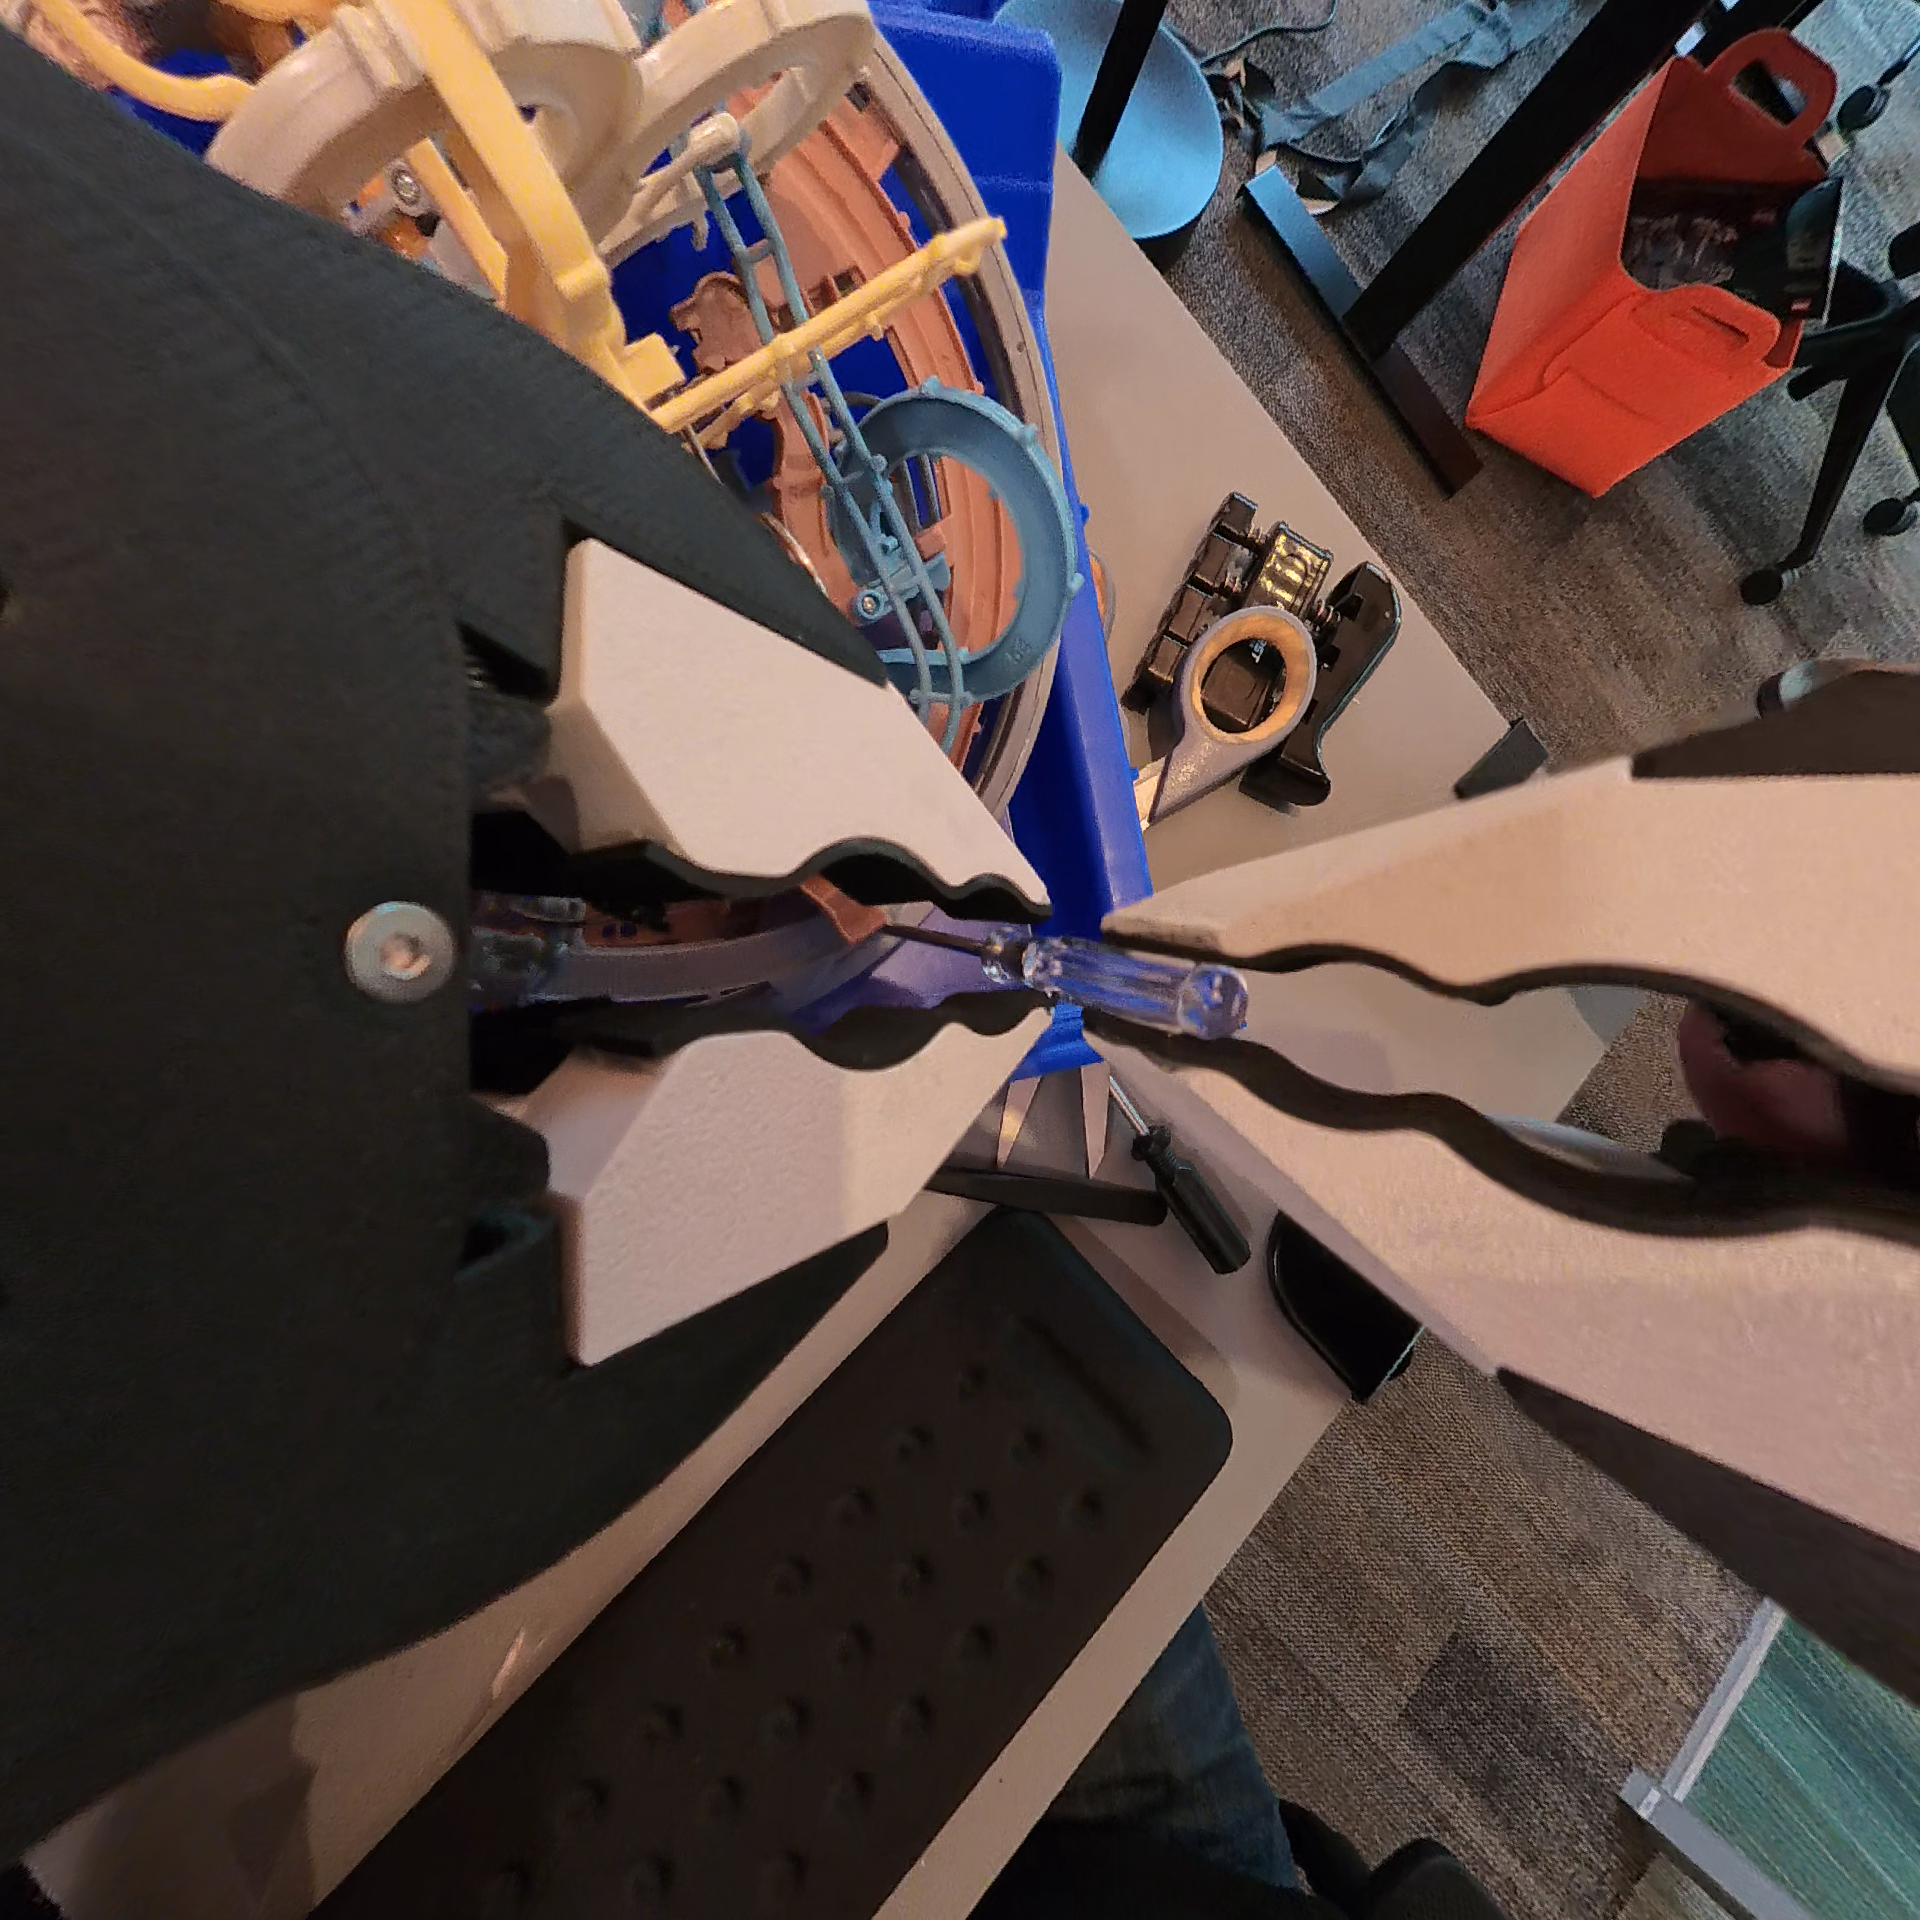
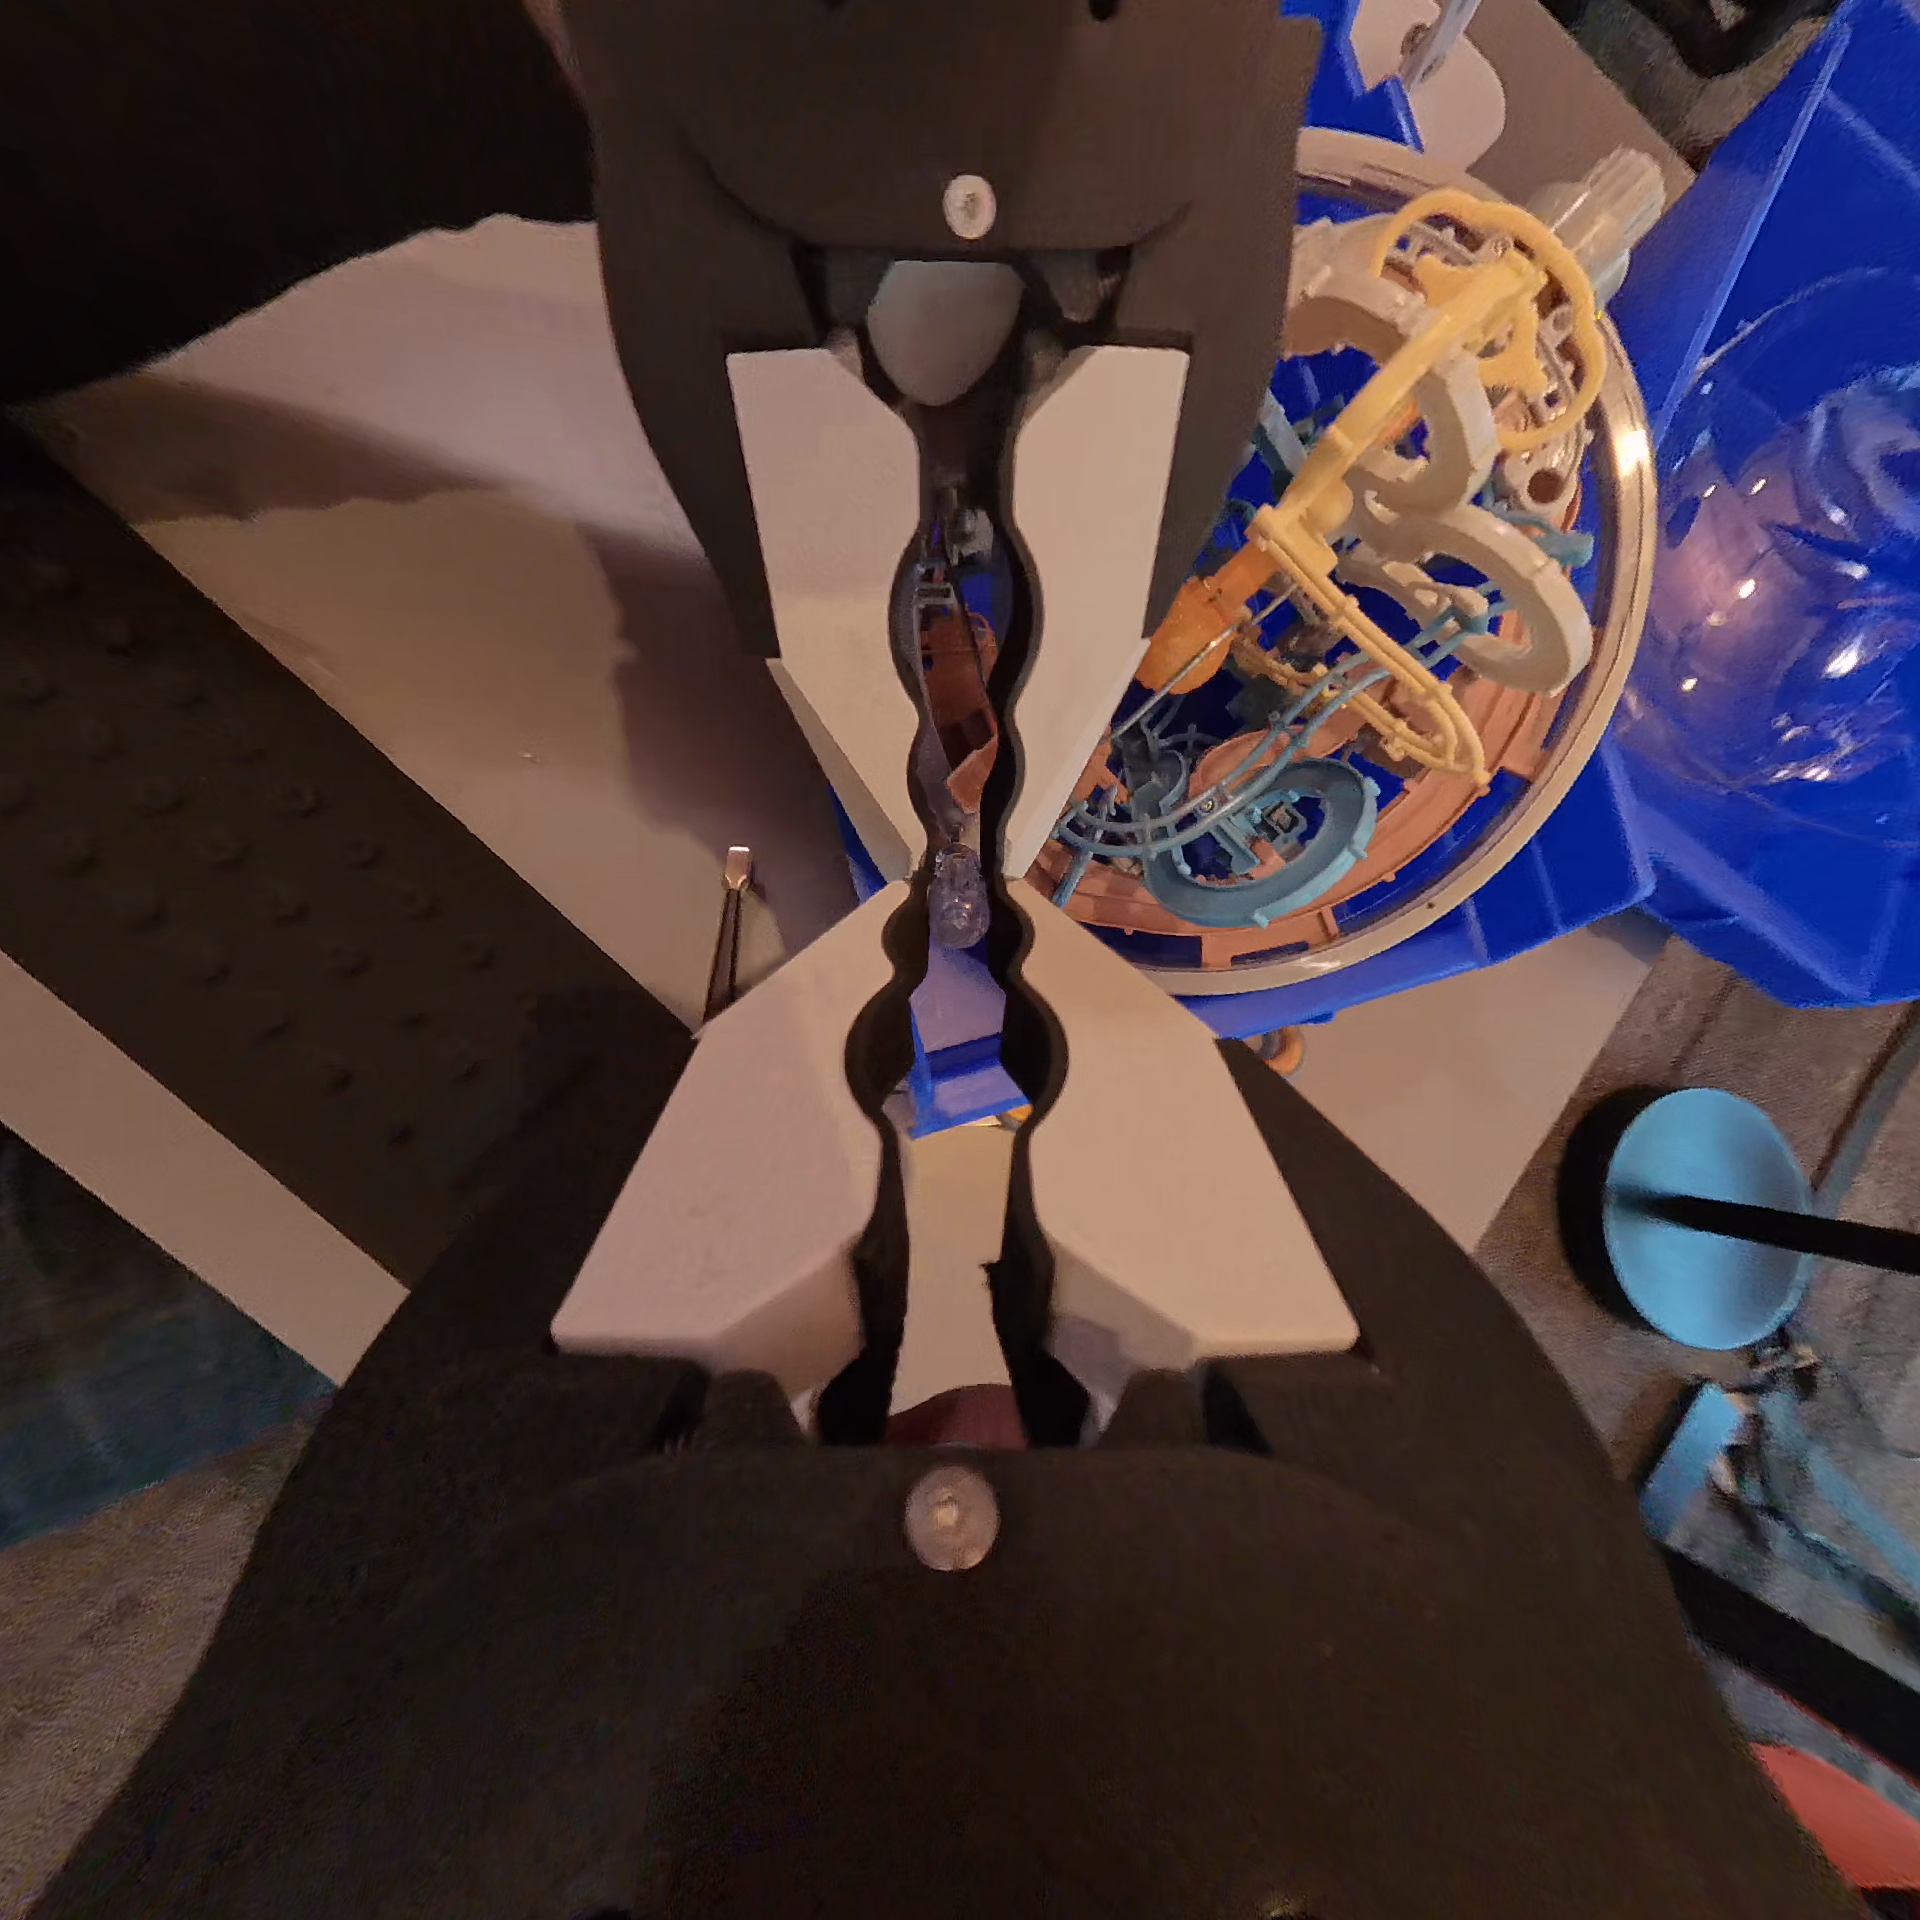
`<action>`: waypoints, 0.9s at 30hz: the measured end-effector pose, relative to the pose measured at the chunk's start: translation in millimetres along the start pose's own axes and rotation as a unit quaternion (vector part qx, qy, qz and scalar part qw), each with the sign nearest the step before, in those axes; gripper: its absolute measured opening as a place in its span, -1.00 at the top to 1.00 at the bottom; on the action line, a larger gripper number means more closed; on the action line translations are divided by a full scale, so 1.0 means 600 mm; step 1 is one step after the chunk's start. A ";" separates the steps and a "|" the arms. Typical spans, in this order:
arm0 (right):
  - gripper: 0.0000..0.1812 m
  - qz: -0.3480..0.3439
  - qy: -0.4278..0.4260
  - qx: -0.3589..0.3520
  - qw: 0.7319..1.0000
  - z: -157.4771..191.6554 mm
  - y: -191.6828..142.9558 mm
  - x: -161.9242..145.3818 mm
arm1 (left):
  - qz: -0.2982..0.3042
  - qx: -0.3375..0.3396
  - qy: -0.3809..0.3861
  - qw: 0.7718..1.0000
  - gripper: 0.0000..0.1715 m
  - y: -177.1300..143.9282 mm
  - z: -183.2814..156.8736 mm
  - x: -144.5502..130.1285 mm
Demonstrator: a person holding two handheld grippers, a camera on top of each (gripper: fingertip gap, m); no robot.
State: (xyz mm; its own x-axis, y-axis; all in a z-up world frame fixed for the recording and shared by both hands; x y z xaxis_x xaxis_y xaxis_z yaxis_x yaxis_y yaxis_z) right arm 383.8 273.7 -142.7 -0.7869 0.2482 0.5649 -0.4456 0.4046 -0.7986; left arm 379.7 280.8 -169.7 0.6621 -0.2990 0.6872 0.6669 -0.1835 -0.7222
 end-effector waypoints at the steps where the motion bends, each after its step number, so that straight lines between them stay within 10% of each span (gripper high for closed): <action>1: 0.91 0.006 -0.021 -0.006 1.000 0.002 0.001 0.001 | 0.000 0.002 -0.003 1.000 0.83 0.000 0.002 -0.001; 11: 0.90 0.065 -0.273 -0.059 0.958 0.008 0.008 -0.004 | 0.015 0.003 0.007 1.000 0.85 0.009 0.000 -0.006; 16: 0.61 0.062 -0.113 -0.033 0.991 -0.009 0.004 -0.010 | 0.019 0.022 -0.009 1.000 0.91 0.008 0.014 -0.003; 20: 0.75 0.009 0.018 0.006 1.000 -0.005 0.005 -0.005 | 0.023 0.017 -0.003 1.000 0.92 0.011 0.009 -0.005; 27: 0.92 0.030 -0.052 -0.017 0.998 -0.005 0.010 -0.018 | 0.032 0.019 0.004 0.999 0.89 0.018 0.006 -0.002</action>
State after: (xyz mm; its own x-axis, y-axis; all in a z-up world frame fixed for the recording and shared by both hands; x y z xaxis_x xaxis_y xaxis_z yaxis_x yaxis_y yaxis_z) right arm 390.8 275.8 -153.1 -0.8529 0.1814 0.4895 -0.3822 0.4219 -0.8222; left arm 387.1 282.5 -178.1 0.7007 -0.3173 0.6389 0.6357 -0.1287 -0.7611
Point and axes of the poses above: each gripper's, where its closed fingertips meet, y out along the fingers, x out of its top, z = x × y across the jaws, the point moved 1 cm from there along -y, back along the fingers, and after that the axes turned 4 degrees about z, right-handed, at the moved point
